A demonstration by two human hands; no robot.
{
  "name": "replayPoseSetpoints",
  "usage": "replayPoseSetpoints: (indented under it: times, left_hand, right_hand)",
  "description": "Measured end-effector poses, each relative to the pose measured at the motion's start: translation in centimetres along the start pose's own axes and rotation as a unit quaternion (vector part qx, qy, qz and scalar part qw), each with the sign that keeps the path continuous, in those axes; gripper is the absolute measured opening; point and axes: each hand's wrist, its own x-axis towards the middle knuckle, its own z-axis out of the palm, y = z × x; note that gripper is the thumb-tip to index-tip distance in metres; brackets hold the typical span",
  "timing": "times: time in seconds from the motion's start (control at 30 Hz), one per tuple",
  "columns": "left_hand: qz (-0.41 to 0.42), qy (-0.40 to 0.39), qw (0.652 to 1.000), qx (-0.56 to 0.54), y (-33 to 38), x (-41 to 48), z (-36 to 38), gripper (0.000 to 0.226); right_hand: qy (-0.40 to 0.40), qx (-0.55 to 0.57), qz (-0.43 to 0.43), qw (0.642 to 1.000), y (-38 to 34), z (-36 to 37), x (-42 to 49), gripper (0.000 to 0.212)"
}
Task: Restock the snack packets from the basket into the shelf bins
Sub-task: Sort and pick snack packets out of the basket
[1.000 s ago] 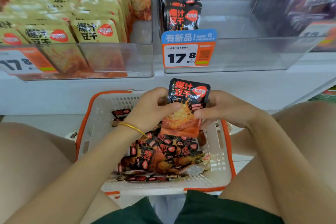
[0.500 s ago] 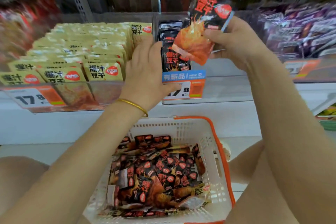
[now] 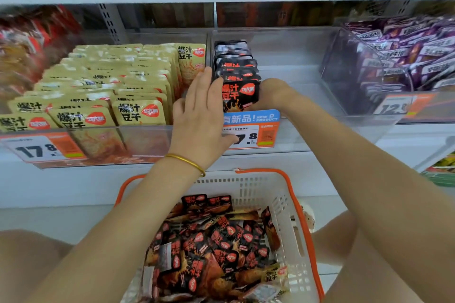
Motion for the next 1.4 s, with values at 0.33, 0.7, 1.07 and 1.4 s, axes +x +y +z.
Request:
replayPoseSetpoints:
  times: [0.33, 0.7, 1.07, 1.4]
  left_hand:
    - [0.042, 0.080, 0.996, -0.017, -0.1, -1.0, -0.2, 0.097]
    - [0.104, -0.010, 0.990, -0.093, -2.7, -11.8, 7.3, 0.046]
    - [-0.005, -0.191, 0.979, -0.076, -6.1, -13.3, 12.5, 0.045]
    - [-0.045, -0.210, 0.971, -0.107, -6.6, -13.5, 12.8, 0.043]
  right_hand:
    - [0.032, 0.053, 0.073, 0.995, 0.5, -2.0, -1.8, 0.048]
    - [-0.203, 0.274, 0.024, 0.940, 1.7, 8.5, -12.8, 0.016]
    - [-0.363, 0.018, 0.030, 0.931, 4.3, 34.9, -8.9, 0.020]
    - [-0.357, -0.027, -0.022, 0.934, 4.8, 37.1, -9.6, 0.034]
